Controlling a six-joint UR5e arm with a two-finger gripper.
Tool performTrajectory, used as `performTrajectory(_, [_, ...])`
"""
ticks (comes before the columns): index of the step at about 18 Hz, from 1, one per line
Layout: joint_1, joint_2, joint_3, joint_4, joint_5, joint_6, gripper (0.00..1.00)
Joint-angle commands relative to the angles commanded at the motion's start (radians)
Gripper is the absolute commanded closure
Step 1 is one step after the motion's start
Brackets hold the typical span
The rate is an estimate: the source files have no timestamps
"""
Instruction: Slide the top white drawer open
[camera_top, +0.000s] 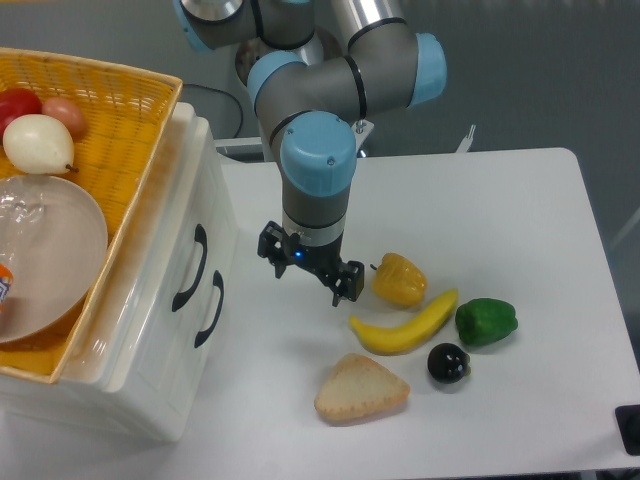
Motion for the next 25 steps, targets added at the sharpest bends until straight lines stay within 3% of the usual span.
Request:
performTrajectory(12, [0.006, 0.003, 0.020, 0.014, -0.077, -0.035, 0.00])
performTrajectory(17, [0.058, 0.002, 0.044, -0.026, -0.176, -0.144, 0.00])
performTrajectory(25, [0.048, -0.014, 0.040, -0.083, -0.224, -0.256, 0.00])
